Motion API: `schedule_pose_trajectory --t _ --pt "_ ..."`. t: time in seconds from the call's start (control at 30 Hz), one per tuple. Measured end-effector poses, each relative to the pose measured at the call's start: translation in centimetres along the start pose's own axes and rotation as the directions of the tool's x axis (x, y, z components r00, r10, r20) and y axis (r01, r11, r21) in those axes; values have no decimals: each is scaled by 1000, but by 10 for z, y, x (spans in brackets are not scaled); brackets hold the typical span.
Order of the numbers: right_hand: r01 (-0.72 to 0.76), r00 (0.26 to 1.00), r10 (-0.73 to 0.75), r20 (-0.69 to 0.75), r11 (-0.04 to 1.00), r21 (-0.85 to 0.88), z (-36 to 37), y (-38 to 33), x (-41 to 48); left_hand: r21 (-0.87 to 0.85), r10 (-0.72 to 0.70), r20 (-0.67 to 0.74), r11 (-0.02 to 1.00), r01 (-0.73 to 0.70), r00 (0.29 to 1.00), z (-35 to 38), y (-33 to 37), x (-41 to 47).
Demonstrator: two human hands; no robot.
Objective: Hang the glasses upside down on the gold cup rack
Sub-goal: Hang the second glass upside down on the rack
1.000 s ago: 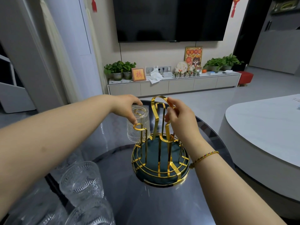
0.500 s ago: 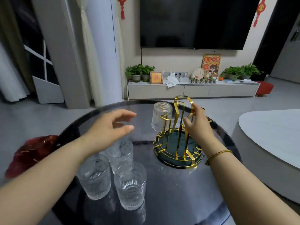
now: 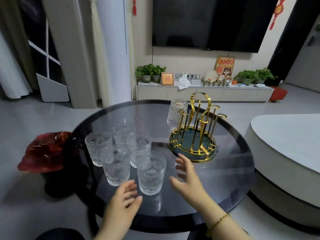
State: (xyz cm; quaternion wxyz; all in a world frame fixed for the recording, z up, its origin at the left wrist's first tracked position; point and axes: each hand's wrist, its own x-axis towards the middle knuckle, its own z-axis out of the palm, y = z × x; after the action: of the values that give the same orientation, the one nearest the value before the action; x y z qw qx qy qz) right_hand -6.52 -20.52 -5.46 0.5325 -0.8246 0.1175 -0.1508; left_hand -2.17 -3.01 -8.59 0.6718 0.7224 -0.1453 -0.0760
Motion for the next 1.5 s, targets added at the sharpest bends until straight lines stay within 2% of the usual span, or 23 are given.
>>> schedule_pose_trajectory --t 0.07,0.13,0.33,0.47,0.57,0.7,0.83,0.97,1.1,1.17,1.2,1.27,1.33,1.37,1.43,1.5 --pt "-47 988 45 151 999 10 11 4 -1 97 3 68 995 -10 998 11 -10 3" --pt "-78 978 76 194 997 2 20 3 1 137 37 87 989 -48 996 18 -13 7" --pt "-57 992 46 115 994 88 41 -1 13 70 -6 97 998 -1 995 16 -19 24" --pt "-4 1000 3 21 999 49 43 -7 16 76 -20 73 997 15 997 16 -23 27" --pt "-28 999 29 -14 999 46 38 -11 16 84 0 70 996 -6 998 17 -16 26" --pt "-137 987 154 -39 953 271 26 -20 20 39 70 80 997 -73 994 22 3 31" --pt "-159 983 186 -4 852 499 16 -38 26 -218 62 108 975 -37 992 27 29 48" --pt "-128 987 158 0 802 583 11 -48 34 -335 80 149 942 -26 986 29 38 67" --pt "-109 994 70 87 783 613 2 -53 41 -305 73 161 952 -21 984 26 48 80" --pt "-138 990 88 113 793 593 -8 -55 46 -265 80 169 964 -32 982 23 62 87" --pt "-145 989 124 76 816 559 -14 -56 49 -252 81 168 967 -37 982 19 70 91" --pt "-63 979 147 -145 882 467 -30 -58 57 -173 85 178 983 -53 980 9 87 103" --pt "100 898 55 -437 941 323 -51 -61 64 -23 97 190 995 -94 977 2 106 115" --pt "147 850 -8 -527 964 222 -63 -63 69 49 112 190 991 -123 975 0 113 123" --pt "173 792 -139 -595 985 1 -82 -66 81 184 158 195 964 -195 968 -3 124 138" --pt "120 761 -213 -613 974 -190 -100 -66 98 315 179 230 916 -247 957 -2 134 154"
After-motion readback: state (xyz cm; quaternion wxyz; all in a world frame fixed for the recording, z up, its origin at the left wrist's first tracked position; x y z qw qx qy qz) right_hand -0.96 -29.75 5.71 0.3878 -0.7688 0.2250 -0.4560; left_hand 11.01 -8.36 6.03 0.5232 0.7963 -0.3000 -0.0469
